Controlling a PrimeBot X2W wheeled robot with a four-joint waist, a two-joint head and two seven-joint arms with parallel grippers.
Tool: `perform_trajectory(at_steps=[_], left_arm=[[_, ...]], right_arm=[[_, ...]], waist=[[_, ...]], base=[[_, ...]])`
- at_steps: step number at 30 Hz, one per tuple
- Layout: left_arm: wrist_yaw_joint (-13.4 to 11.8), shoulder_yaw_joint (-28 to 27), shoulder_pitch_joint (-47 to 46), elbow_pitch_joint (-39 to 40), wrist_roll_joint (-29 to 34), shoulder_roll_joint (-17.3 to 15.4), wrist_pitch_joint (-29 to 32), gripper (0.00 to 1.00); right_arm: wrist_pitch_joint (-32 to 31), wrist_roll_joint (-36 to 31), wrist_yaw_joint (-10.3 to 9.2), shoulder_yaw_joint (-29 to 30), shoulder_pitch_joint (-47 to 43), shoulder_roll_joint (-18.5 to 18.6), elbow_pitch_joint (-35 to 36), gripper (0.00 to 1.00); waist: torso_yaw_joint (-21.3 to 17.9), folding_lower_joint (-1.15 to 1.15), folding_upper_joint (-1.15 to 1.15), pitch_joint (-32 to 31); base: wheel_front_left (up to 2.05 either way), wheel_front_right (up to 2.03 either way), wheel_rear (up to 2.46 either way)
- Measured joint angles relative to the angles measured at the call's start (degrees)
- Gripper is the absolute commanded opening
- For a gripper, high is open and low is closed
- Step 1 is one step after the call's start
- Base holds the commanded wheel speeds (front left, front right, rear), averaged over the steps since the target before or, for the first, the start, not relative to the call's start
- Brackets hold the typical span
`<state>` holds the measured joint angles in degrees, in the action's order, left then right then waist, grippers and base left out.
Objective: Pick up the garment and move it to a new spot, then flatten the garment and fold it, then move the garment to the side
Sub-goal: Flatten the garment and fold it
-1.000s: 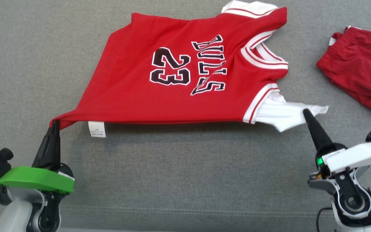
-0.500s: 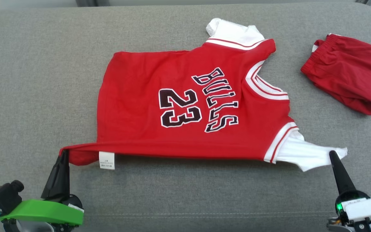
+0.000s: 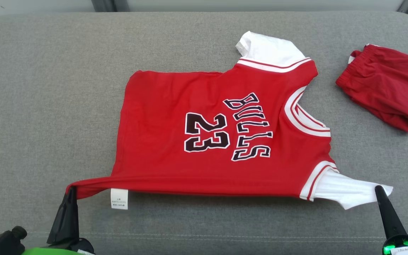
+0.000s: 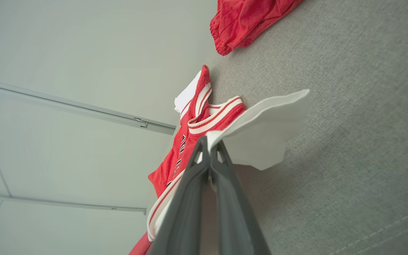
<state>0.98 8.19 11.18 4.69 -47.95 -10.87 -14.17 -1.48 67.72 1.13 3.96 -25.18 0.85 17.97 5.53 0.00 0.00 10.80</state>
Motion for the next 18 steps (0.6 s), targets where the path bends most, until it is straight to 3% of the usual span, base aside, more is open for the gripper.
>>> perform_trajectory(at_steps=[9, 18], left_arm=[[0.0, -3.5, 2.1, 4.0, 2.3, 1.5, 0.0, 0.00], [0.1, -10.7, 2.1, 17.6, 3.6, 1.5, 0.0, 0.00]], right_arm=[[0.0, 0.5, 1.91, 0.3, 0.1, 0.3, 4.7, 0.00], [1.3, 0.5, 3.48, 3.6, 7.4, 3.5, 20.8, 0.00]], waist=[[0.3, 0.00, 0.00, -1.7], [-1.1, 0.00, 0.00, -3.8]], base=[[0.00, 0.00, 0.00], [0.00, 0.00, 0.00]])
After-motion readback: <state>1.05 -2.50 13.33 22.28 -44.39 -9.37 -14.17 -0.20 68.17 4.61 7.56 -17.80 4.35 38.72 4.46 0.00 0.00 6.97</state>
